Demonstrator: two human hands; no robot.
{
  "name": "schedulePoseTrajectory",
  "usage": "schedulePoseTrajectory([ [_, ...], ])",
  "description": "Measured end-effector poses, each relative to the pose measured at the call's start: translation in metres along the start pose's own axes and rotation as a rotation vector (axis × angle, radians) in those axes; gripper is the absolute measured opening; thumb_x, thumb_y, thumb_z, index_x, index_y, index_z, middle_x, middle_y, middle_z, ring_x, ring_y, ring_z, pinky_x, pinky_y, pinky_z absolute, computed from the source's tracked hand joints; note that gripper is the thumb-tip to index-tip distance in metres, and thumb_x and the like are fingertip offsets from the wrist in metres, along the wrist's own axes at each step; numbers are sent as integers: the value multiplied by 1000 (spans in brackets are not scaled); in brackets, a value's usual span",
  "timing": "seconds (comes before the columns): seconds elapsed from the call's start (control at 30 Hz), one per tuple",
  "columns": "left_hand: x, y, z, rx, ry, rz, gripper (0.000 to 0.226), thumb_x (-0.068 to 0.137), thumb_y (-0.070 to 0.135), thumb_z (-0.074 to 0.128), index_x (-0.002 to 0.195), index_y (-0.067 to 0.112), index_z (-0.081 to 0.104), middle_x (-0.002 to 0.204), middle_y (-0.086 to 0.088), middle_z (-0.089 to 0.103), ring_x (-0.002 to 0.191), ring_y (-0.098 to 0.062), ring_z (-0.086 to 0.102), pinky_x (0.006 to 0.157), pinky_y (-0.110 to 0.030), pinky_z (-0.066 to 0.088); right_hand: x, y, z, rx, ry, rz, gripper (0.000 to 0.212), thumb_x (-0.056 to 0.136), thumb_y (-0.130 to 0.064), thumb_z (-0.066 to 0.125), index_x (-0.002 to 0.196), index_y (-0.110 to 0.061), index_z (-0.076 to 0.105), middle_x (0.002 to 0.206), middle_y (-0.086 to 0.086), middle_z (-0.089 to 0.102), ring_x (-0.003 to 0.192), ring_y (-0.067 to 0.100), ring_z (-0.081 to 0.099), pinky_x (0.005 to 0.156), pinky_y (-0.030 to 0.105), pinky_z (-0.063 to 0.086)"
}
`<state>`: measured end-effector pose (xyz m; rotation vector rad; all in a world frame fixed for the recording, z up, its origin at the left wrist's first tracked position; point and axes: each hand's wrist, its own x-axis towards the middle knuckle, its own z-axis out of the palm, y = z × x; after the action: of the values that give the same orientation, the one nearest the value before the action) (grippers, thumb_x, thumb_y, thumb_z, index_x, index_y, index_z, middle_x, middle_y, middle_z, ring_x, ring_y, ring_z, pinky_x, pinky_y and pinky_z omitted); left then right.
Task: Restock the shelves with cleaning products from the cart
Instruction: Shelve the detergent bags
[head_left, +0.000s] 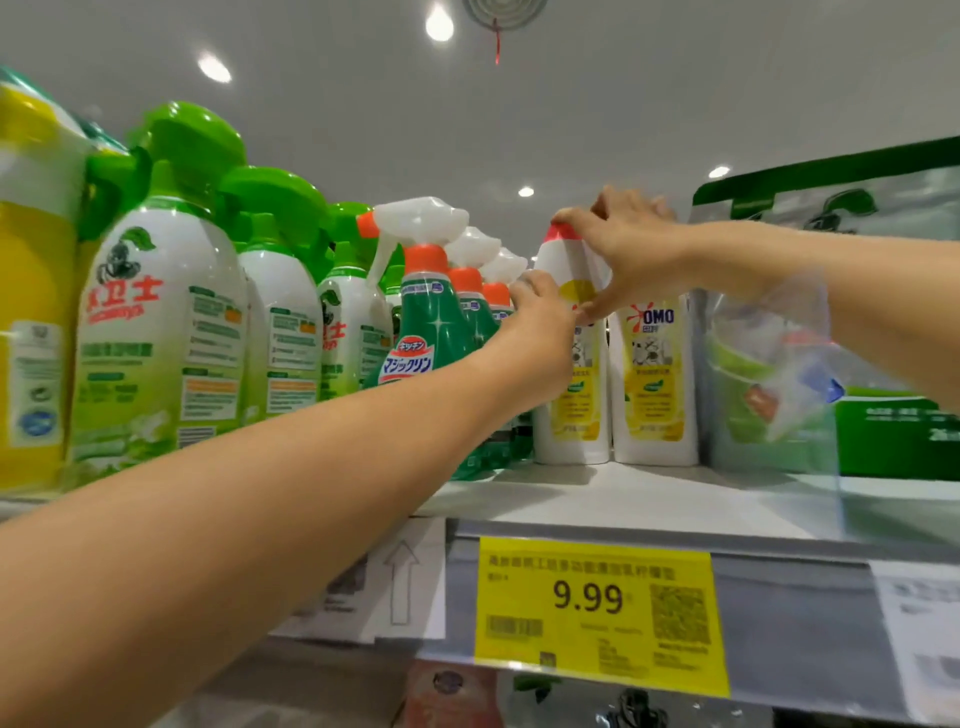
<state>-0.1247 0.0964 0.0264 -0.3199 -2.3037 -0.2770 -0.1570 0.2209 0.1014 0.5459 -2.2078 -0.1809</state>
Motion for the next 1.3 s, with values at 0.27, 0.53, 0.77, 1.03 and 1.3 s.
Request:
schedulePoseTrajectory([
  [0.27, 3, -3, 1, 66, 26, -6, 39, 85, 1, 66, 110, 11, 39, 91, -5, 46, 75, -22, 49, 53, -28, 37, -2, 2, 11, -24, 58, -9, 104, 66, -65, 73, 145, -26, 18, 142, 4, 30, 135, 28, 20, 105, 50, 16],
  [0.53, 3, -5, 1, 89, 34, 39, 11, 91, 2, 53, 96, 11, 53, 69, 0, 41, 57, -12, 42, 52, -27, 39, -8, 6, 0, 143, 87, -27, 92, 75, -58, 70, 150, -30, 25, 155, -6, 31, 143, 17, 23, 109, 38, 17],
  [0.77, -10, 11, -15, -69, 25, 73, 20, 91, 7, 54, 72, 13, 52, 77, -6, 57, 74, -23, 59, 61, -31, 51, -68, -8, -75, 801, 215, 68, 31, 89, -29, 67, 116, -16, 67, 111, -2, 70, 97, 5, 65, 80, 14, 47],
  [1.03, -96, 72, -64, -535, 412, 416, 18, 92, 16, 59, 89, 0, 66, 80, -9, 66, 73, -21, 65, 71, -38, 54, -231, -50, -105, 1005, 413, 59, 7, 82, -31, 67, 76, -28, 67, 75, -3, 72, 66, 8, 68, 54, 23, 52],
  [1.3, -270, 87, 19, -1000, 224, 373, 7, 88, 20, 64, 81, 19, 64, 74, 11, 59, 66, -3, 59, 57, -18, 50, -367, -94, -50, 1113, 326, 336, 6, 77, -30, 75, 77, -24, 73, 71, -4, 73, 65, 4, 67, 62, 11, 51],
])
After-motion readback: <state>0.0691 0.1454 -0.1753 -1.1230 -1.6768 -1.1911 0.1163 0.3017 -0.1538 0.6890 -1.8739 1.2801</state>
